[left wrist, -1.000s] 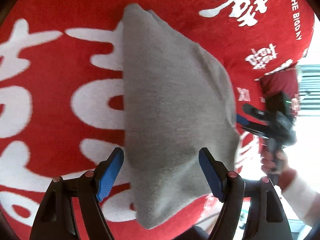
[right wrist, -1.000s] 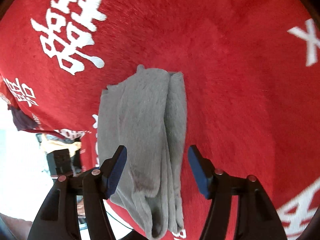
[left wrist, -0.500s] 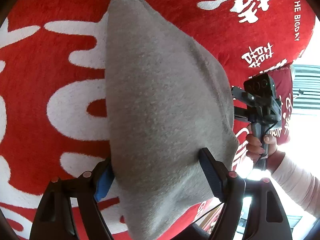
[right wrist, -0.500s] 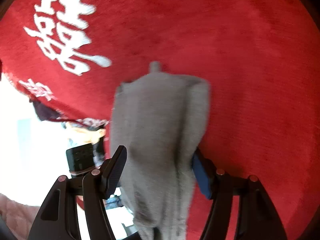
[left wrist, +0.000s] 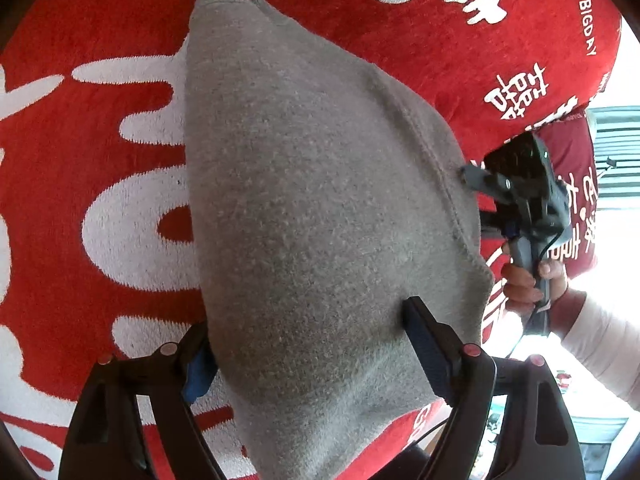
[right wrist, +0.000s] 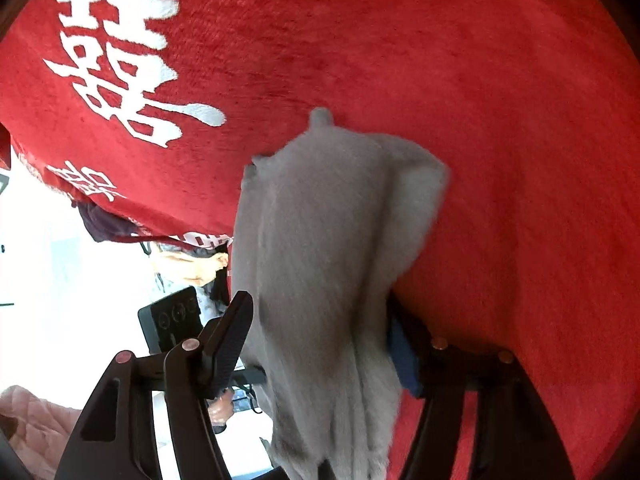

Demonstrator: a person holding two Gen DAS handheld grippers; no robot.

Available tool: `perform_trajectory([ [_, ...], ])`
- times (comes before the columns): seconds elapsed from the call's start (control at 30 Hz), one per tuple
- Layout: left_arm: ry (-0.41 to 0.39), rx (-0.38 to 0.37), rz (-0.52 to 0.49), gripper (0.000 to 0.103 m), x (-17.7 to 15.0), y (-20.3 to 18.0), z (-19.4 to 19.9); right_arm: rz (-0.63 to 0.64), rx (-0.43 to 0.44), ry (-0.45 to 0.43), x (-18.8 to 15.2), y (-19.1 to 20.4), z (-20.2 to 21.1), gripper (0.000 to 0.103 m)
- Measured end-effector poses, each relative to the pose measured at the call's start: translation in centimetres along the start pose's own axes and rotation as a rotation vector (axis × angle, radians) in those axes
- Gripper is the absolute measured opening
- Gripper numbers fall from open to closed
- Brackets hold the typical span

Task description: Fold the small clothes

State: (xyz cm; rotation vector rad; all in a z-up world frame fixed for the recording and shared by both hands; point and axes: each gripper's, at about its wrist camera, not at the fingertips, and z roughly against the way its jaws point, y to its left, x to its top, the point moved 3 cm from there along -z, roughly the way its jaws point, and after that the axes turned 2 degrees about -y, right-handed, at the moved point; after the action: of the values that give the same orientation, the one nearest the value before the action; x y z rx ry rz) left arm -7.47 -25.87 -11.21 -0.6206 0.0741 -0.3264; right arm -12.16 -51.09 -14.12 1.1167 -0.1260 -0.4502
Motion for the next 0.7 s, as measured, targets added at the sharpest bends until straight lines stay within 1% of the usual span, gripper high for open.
perform_trajectory([
  [0.13, -0.007, -0.008, -0.001, 0.083, -0.2, 0.0, 0.0, 0.016, 0.013, 0.001, 0.5, 0.1, -0.4, 0.068],
  [0.23, -0.012, -0.019, -0.002, 0.087, -0.3, -0.1, 0.0, 0.040, 0.037, -0.001, 1.6, 0.5, -1.2, 0.068],
  [0.3, -0.014, -0.008, -0.002, 0.087, -0.4, 0.2, 0.1, 0.047, 0.038, 0.000, 2.1, 0.9, -1.8, 0.068],
  [0.37, -0.028, 0.023, -0.008, 0.087, -0.5, -0.1, 0.1, 0.022, 0.012, -0.007, 2.2, 0.9, -2.0, 0.068],
  [0.4, -0.036, 0.044, -0.015, 0.085, -0.6, -0.2, 0.2, -0.002, 0.000, -0.009, 2.2, 0.9, -2.2, 0.066],
  [0.47, -0.056, 0.083, -0.016, 0.074, -0.9, -0.3, 0.4, -0.063, -0.040, -0.010, 2.1, 0.3, -2.2, 0.051],
  [0.5, -0.063, 0.086, -0.015, 0.070, -1.0, -0.2, 0.6, -0.087, -0.054, -0.016, 2.0, -0.1, -2.1, 0.042],
  [0.57, -0.089, 0.072, 0.004, 0.056, -1.1, 0.0, 1.4, -0.096, -0.060, -0.038, 1.7, 0.0, -2.0, 0.039],
  [0.6, -0.098, 0.065, 0.013, 0.054, -1.1, 0.0, 1.8, -0.088, -0.055, -0.047, 1.5, 0.4, -1.9, 0.037],
  [0.67, -0.114, 0.040, 0.019, 0.049, -1.2, -0.1, 2.7, -0.089, -0.016, -0.063, 1.2, 1.3, -1.8, 0.037],
  [0.7, -0.118, 0.028, 0.015, 0.048, -1.3, -0.3, 3.0, -0.090, 0.005, -0.068, 1.0, 1.9, -1.8, 0.036],
])
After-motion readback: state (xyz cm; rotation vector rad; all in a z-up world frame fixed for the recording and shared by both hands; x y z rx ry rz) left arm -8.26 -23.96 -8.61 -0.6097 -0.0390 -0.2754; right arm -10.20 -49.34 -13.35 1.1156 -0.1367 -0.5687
